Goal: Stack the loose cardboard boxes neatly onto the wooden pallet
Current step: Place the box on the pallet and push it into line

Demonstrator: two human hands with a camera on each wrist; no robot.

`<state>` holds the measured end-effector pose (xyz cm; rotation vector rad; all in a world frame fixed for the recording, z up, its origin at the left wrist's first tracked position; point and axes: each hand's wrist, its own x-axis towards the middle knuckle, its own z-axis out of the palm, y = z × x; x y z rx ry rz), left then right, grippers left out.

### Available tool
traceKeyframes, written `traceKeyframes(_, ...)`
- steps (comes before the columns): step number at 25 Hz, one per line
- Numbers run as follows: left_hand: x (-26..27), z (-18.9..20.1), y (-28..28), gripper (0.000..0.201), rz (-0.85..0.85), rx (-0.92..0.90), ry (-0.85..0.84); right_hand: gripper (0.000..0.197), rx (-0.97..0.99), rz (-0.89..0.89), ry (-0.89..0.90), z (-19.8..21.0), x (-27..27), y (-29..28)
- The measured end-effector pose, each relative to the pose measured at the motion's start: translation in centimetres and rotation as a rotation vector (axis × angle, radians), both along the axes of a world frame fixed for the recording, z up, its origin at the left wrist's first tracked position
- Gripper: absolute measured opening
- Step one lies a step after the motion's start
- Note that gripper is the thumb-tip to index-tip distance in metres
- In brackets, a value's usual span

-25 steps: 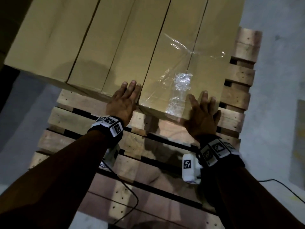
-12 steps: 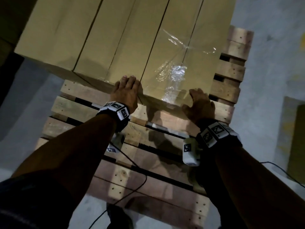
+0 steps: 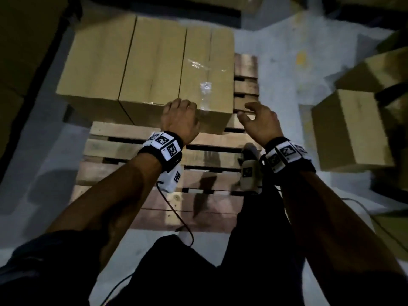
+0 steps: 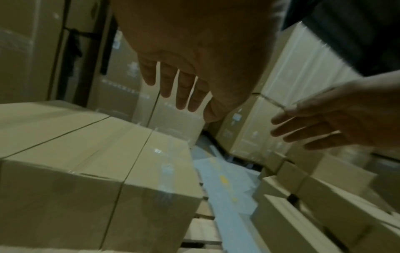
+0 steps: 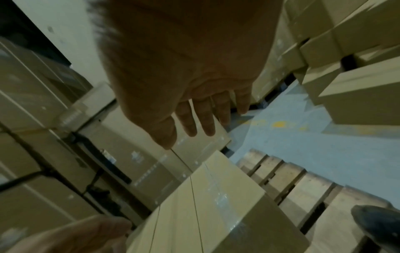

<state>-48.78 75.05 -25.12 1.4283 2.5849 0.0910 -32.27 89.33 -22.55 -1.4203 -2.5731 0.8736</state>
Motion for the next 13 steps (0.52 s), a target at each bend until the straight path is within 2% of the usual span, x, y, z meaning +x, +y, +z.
traceKeyframes(3, 4.5, 5.4, -4.8, 0.042, -0.109, 0.113, 0.014, 0.049, 0.054, -0.114, 0.056, 5.5, 5.4, -7.1)
traceKeyframes(7, 9.5, 11.7, -9.7, 0.041, -0.239, 0.192, 0.028, 0.052, 0.094, -0.247, 0.047, 10.6, 13.4, -14.5)
traceKeyframes(10, 13.2, 15.7, -11.8, 0.041, -0.329, 0.228, 0.037, 0.053, 0.125, -0.343, 0.053, 14.4, 18.4, -18.5)
traceKeyframes(13, 17.1, 18.0, -12.1, 0.042, -0.408, 0.262, 0.034, 0.053, 0.164, -0.411, 0.054, 16.8, 22.3, -20.7)
